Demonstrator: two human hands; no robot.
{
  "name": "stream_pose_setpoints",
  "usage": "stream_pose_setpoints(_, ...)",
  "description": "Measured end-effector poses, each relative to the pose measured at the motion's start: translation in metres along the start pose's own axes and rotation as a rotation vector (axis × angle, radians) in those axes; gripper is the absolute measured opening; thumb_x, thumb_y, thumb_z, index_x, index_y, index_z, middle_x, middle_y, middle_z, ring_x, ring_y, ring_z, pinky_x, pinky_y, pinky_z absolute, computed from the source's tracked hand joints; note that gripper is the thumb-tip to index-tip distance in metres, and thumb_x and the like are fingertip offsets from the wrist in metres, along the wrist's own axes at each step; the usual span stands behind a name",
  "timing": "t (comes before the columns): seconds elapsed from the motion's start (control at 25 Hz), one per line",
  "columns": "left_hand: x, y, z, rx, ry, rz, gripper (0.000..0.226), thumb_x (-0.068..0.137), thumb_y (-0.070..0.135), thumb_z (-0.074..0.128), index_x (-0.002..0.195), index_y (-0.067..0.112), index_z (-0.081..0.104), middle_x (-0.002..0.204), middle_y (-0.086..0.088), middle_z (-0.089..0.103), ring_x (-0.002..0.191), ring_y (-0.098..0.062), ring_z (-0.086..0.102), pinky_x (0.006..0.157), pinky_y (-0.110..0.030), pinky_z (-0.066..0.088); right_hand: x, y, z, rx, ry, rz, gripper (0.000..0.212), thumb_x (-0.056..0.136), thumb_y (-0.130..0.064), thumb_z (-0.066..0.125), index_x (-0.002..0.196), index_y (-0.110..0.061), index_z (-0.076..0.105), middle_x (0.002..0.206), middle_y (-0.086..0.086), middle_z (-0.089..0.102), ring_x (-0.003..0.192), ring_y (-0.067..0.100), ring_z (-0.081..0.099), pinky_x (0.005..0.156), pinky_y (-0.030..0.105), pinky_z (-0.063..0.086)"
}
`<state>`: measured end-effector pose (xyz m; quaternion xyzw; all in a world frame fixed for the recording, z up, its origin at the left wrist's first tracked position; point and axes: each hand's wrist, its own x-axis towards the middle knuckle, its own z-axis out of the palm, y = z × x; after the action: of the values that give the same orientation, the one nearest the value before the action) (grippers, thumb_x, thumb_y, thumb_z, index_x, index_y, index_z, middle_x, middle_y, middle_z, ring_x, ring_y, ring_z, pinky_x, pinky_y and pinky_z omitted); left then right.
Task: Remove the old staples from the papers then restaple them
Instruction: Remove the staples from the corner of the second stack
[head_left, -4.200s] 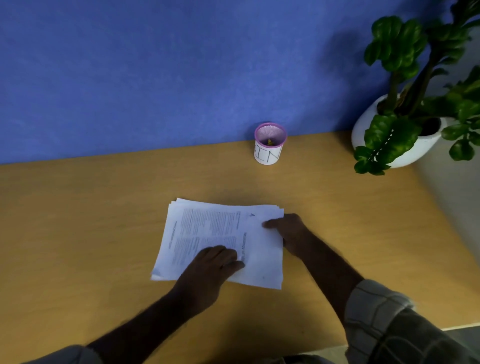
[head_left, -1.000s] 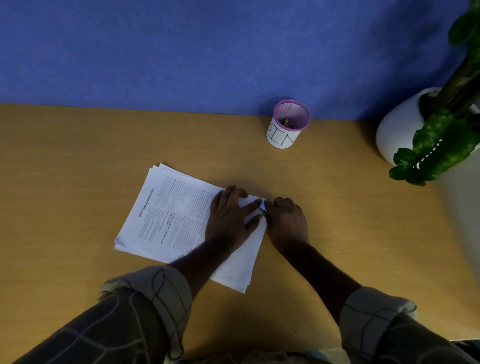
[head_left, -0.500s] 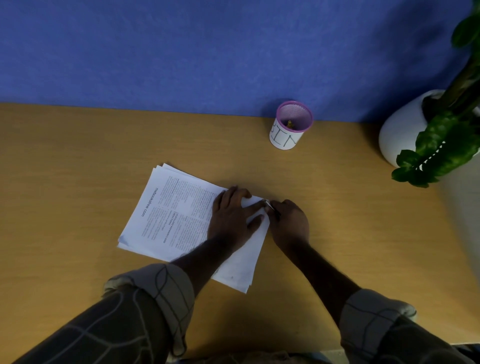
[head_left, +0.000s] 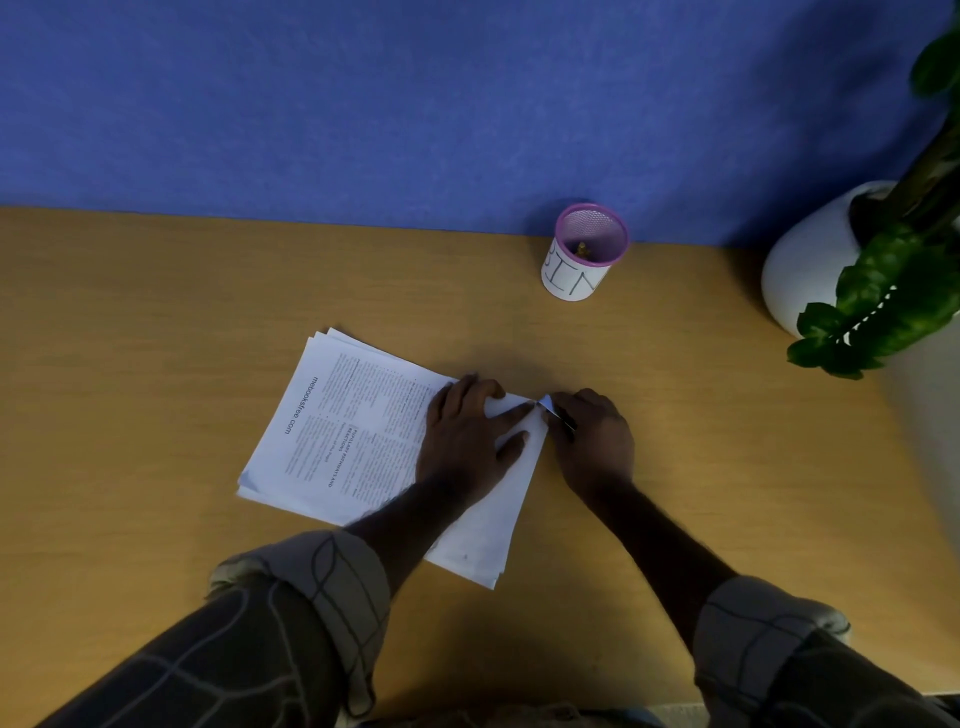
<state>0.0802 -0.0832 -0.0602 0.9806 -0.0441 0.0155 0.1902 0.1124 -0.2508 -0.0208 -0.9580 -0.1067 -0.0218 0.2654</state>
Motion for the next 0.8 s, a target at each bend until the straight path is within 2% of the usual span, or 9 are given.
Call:
stream_pose_setpoints(0.36,-0.004,-0.001,0.003,0.062,0.026,0.049,0.038,0.093,0.045,0.056,0.13,0.038,0.061,0.138,-0.004,0.052,0.14,-0.029,0.036,0.117,-0.047,0.023,0.0,0.018,-0.01,-0.002,-0.066,-0.036,0.024,0.09,-0.016,0.068,0.113,-0.01,0.071,0.094,0.006,0.069,0.085,0.02,0.06,0.072,0.037,0.052)
stream_pose_setpoints(0.72,-0.003,-0.001,0.004,0.014,0.037,0.012,0.052,0.093,0.053,0.046,0.135,0.025,0.057,0.136,-0.002,0.055,0.14,-0.026,0.038,0.118,-0.046,0.025,-0.003,0.017,-0.011,0.018,-0.103,-0.117,0.021,0.085,-0.012,0.072,0.107,-0.011,0.073,0.089,0.006,0.072,0.078,0.018,0.062,0.068,0.03,0.05)
stream_pose_setpoints(0.8,-0.003,-0.001,0.004,0.004,0.041,0.011,0.052,0.093,0.053,0.046,0.135,0.025,0.058,0.135,-0.002,0.056,0.139,-0.027,0.039,0.117,-0.047,0.026,-0.004,0.015,-0.009,-0.005,-0.136,-0.122,0.021,0.085,-0.014,0.072,0.106,-0.011,0.073,0.09,0.007,0.073,0.079,0.02,0.063,0.07,0.032,0.051)
